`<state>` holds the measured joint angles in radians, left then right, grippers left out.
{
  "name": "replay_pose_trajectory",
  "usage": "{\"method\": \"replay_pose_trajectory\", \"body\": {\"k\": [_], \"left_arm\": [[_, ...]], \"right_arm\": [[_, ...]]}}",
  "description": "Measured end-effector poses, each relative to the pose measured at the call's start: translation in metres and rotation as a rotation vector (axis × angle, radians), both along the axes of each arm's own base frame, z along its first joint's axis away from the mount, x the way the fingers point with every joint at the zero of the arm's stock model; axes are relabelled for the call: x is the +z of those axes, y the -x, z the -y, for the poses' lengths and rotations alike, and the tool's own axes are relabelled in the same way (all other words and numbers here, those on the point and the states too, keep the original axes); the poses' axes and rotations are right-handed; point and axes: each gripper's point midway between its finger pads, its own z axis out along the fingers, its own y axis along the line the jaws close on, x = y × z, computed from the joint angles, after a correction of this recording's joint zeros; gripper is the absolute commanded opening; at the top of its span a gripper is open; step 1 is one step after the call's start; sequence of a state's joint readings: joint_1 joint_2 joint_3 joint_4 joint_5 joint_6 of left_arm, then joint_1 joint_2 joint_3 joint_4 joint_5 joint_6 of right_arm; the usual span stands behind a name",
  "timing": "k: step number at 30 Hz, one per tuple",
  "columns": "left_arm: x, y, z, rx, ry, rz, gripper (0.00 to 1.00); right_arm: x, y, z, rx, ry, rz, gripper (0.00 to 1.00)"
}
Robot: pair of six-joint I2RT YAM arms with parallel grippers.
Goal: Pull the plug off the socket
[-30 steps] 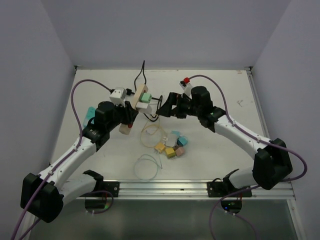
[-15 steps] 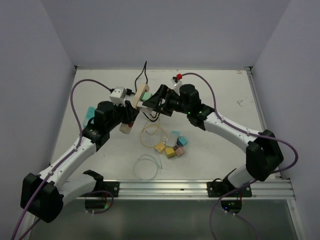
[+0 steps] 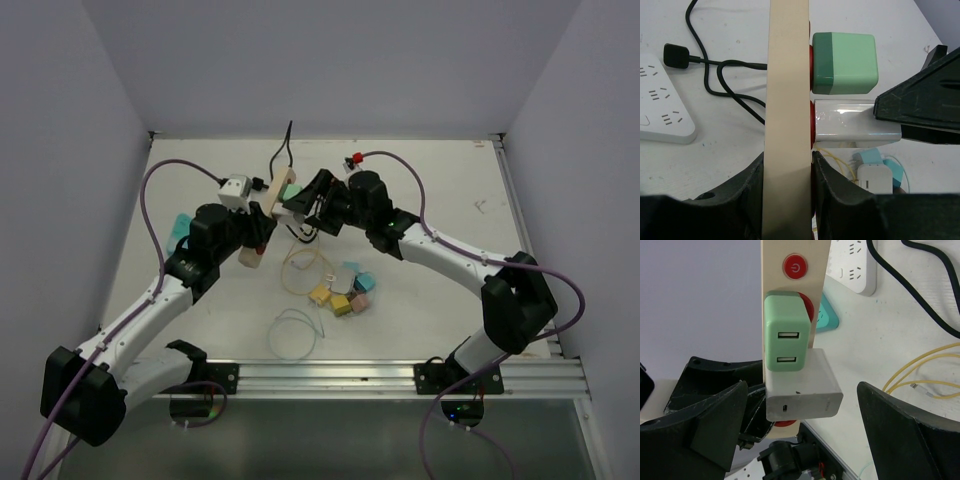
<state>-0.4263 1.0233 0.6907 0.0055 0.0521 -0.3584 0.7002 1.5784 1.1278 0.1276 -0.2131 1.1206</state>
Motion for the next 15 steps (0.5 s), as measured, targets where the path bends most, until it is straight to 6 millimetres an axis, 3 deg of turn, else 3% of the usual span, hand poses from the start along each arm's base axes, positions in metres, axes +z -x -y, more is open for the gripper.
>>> {"method": "replay_pose_trajectory", "body": {"k": [15], "left_arm": [[0.0011, -0.0012, -0.002, 0.013, -0.004, 0.008, 0.0]], "right_arm": [[-0.0071, -0.0045, -0.0006, -0.042, 0.001, -0.03, 0.9]]}}
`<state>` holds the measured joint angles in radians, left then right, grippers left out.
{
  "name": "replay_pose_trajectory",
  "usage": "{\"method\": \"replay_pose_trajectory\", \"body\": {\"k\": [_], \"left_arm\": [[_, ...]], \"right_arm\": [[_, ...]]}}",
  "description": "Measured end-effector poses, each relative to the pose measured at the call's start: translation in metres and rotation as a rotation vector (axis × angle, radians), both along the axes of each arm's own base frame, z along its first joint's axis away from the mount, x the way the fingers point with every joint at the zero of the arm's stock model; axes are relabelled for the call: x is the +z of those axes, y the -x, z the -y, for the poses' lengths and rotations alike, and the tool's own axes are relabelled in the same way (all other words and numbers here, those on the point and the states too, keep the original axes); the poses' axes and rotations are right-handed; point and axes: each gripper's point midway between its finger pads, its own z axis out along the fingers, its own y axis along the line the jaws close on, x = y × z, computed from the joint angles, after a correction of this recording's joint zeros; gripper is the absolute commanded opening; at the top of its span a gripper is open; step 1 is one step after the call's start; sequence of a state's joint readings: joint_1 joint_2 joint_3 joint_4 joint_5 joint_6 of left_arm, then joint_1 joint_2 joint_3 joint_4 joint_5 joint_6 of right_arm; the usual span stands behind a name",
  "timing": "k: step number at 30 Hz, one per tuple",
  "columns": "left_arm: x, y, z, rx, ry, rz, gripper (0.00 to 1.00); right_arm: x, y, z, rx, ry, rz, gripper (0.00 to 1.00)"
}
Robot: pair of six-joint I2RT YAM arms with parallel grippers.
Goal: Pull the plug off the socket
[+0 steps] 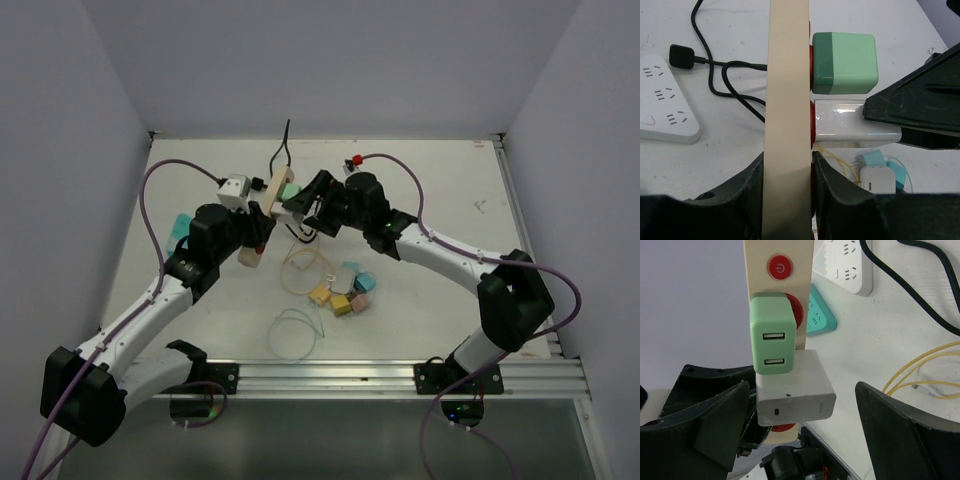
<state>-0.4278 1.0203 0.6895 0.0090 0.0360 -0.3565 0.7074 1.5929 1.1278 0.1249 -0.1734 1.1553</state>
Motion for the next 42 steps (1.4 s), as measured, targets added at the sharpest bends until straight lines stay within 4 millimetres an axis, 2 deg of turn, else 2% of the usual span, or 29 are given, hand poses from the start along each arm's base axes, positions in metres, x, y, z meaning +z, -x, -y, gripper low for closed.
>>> {"method": "replay_pose_trajectory", "body": {"k": [3, 5, 9, 10, 11, 12, 15, 23, 35, 42], "left_arm": [[0.0, 0.0, 0.0, 0.0, 0.001, 0.002, 0.0], [-0.001, 0.0, -0.001, 0.005, -0.003, -0.002, 0.0], [-0.007, 0.001, -0.003, 0.011, -0.01, -0.01, 0.0], [-0.007, 0.001, -0.003, 0.014, -0.011, -0.011, 0.0], [-0.008, 0.0, -0.004, 0.018, -0.011, -0.012, 0.0], [-0.007, 0.0, -0.004, 0.021, -0.01, -0.01, 0.0], [-0.008, -0.001, -0.006, 0.039, -0.013, -0.003, 0.0], [-0.017, 0.002, -0.007, 0.077, -0.009, -0.015, 0.0], [-0.027, 0.001, 0.011, 0.063, 0.068, -0.109, 0.0], [-0.017, 0.001, 0.023, 0.042, 0.11, -0.124, 0.0]], "right_arm": [[-0.008, 0.002, -0.006, 0.008, 0.006, -0.018, 0.87], [-0.012, 0.002, -0.01, 0.011, 0.002, -0.027, 0.81], [-0.01, 0.002, -0.013, 0.012, -0.013, -0.028, 0.54], [-0.009, 0.003, -0.014, 0.013, -0.013, -0.029, 0.4], [-0.009, 0.003, -0.014, 0.013, -0.017, -0.032, 0.32], [-0.009, 0.003, -0.014, 0.011, -0.021, -0.036, 0.17], [-0.007, 0.003, -0.015, 0.011, -0.026, -0.031, 0.0], [-0.015, 0.007, -0.01, 0.007, -0.015, -0.047, 0.0], [-0.019, 0.01, 0.015, -0.045, 0.01, -0.065, 0.0], [-0.008, 0.012, 0.029, -0.062, 0.002, -0.057, 0.0]]}}
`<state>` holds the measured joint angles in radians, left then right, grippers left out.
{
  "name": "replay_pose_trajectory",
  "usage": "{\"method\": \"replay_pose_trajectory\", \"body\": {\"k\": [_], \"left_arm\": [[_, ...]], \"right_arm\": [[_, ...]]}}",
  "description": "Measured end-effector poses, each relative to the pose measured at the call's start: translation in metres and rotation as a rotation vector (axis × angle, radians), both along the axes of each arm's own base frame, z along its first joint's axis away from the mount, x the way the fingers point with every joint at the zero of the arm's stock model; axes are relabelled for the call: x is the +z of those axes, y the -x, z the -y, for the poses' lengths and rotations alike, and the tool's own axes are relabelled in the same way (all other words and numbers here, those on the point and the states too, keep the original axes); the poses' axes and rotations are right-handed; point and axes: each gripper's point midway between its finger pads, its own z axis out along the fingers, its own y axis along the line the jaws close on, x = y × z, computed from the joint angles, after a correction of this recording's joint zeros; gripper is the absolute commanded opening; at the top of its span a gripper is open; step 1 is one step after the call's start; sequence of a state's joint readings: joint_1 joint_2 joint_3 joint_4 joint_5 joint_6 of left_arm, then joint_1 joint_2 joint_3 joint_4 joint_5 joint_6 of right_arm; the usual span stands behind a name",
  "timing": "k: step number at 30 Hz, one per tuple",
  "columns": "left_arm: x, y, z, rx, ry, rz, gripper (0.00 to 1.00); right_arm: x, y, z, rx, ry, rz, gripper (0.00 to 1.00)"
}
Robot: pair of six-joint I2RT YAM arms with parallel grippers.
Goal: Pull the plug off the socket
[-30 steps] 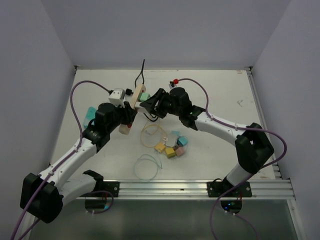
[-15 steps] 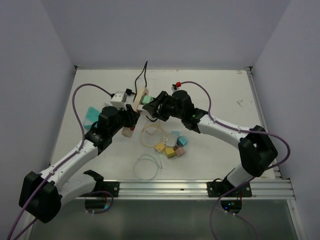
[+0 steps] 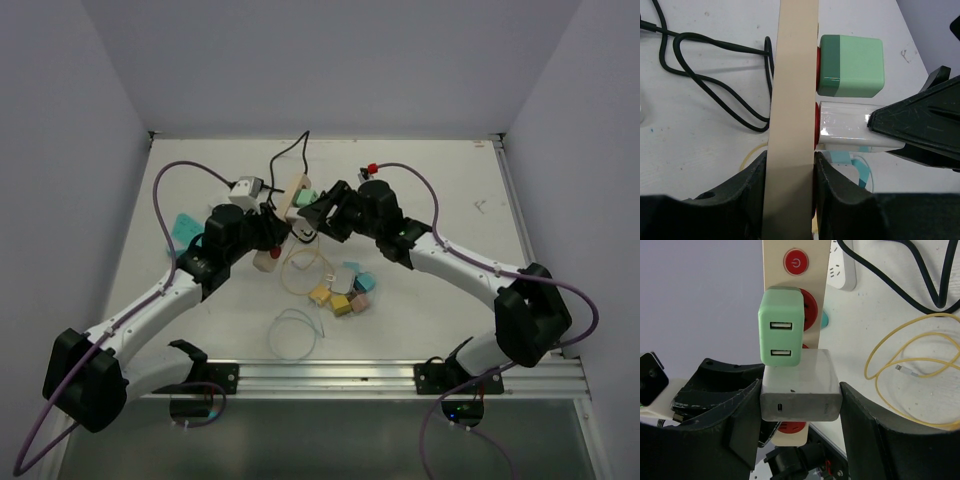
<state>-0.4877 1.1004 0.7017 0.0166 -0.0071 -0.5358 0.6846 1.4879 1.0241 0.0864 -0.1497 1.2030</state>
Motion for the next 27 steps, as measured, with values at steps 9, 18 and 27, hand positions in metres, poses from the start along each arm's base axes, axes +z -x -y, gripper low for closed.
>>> {"method": "replay_pose_trajectory", "body": {"k": [9, 18, 27], "left_arm": [[0.005, 0.004, 0.015, -0.048, 0.029, -0.01, 0.0], [0.008, 0.003, 0.022, -0.061, 0.053, -0.041, 0.0], [-0.016, -0.03, -0.056, 0.306, -0.124, -0.077, 0.0]], "right_arm": [[0.004, 0.008, 0.018, 0.014, -0.027, -0.004, 0.0], [0.009, 0.01, 0.028, 0.011, -0.034, -0.01, 0.0], [0.025, 0.02, 0.058, -0.008, 0.002, -0.009, 0.0]]}}
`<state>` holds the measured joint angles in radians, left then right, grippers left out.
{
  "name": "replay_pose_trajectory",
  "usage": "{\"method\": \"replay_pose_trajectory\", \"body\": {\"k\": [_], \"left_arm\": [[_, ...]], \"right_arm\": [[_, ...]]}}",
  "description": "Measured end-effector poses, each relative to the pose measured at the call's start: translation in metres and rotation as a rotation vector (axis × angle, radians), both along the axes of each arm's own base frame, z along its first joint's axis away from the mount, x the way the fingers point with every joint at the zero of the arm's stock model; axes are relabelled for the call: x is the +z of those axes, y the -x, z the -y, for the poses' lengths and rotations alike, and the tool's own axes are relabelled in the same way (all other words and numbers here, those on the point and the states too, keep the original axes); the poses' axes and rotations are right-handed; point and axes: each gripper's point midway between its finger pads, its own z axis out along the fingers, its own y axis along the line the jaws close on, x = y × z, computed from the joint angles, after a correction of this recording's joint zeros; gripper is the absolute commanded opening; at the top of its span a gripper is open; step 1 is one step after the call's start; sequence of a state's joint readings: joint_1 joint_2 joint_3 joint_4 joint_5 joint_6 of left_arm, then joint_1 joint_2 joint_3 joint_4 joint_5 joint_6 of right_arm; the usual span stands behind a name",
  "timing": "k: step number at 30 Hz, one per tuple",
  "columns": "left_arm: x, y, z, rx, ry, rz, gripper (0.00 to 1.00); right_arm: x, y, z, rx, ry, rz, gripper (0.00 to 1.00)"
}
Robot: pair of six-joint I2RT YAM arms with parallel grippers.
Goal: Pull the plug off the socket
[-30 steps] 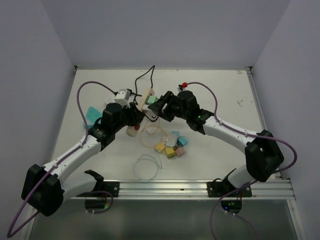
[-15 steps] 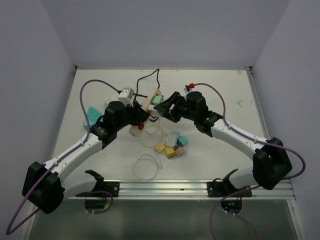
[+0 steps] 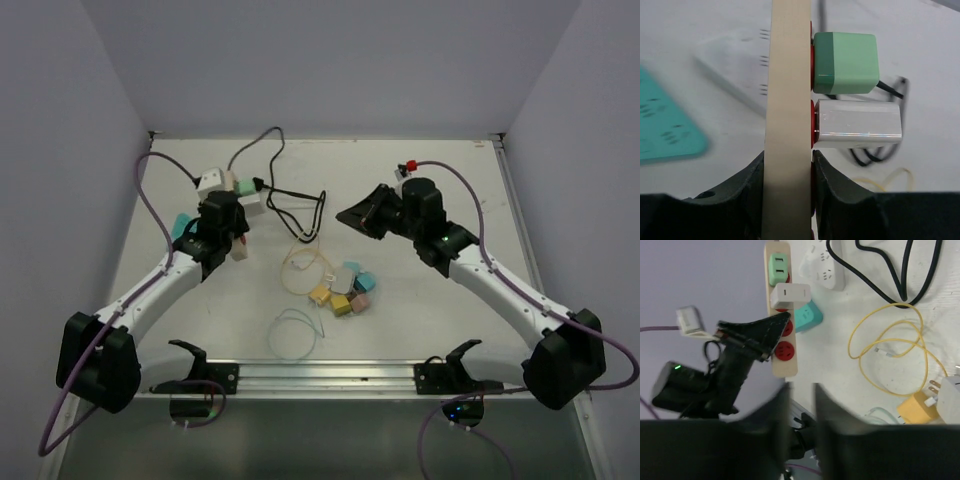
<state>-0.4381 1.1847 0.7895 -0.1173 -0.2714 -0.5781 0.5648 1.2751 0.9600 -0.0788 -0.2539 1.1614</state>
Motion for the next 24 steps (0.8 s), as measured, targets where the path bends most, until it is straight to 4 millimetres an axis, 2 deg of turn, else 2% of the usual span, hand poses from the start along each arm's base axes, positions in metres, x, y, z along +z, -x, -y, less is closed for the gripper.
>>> {"method": "replay_pose_trajectory", "body": {"k": [2, 3, 5, 7, 10, 11, 13, 14, 16, 17, 20, 24], "left_arm": [[-0.014, -0.007, -0.057, 0.21, -0.122, -0.034, 0.0], [-0.018, -0.005, -0.078, 0.284, -0.175, -0.05, 0.0], [-0.02, 0.0, -0.096, 0.339, -0.233, -0.061, 0.0], [-0.016, 0.0, -0.093, 0.322, -0.239, -0.048, 0.0], [-0.008, 0.0, -0.084, 0.267, -0.231, -0.024, 0.0], [-0.004, 0.0, -0.08, 0.248, -0.226, -0.016, 0.0], [-0.001, 0.001, -0.075, 0.208, -0.217, -0.008, 0.0], [0.0, 0.001, -0.072, 0.186, -0.214, -0.008, 0.0], [0.001, 0.002, -0.063, 0.128, -0.201, -0.011, 0.0], [0.001, 0.002, -0.059, 0.101, -0.195, -0.014, 0.0], [0.005, 0.004, -0.039, -0.011, -0.161, -0.017, 0.0], [0.021, 0.006, -0.014, -0.15, -0.108, -0.002, 0.0]], "right_arm": [[0.016, 0.002, 0.012, -0.017, -0.009, 0.037, 0.0], [0.021, 0.003, 0.015, -0.021, -0.01, 0.052, 0.0], [0.025, 0.005, 0.017, -0.014, -0.005, 0.072, 0.0], [0.021, 0.005, 0.016, 0.011, 0.016, 0.085, 0.0], [0.011, 0.002, 0.008, 0.073, 0.056, 0.097, 0.11], [0.006, 0.002, 0.005, 0.097, 0.073, 0.102, 0.19], [-0.006, 0.001, 0.001, 0.145, 0.117, 0.121, 0.29], [-0.011, 0.002, -0.001, 0.171, 0.147, 0.141, 0.38], [-0.017, 0.004, -0.007, 0.231, 0.203, 0.2, 0.48], [-0.018, 0.006, -0.012, 0.266, 0.231, 0.239, 0.55], [-0.011, 0.011, -0.028, 0.361, 0.297, 0.371, 0.63], [0.0, 0.015, -0.05, 0.47, 0.365, 0.547, 0.7]]}}
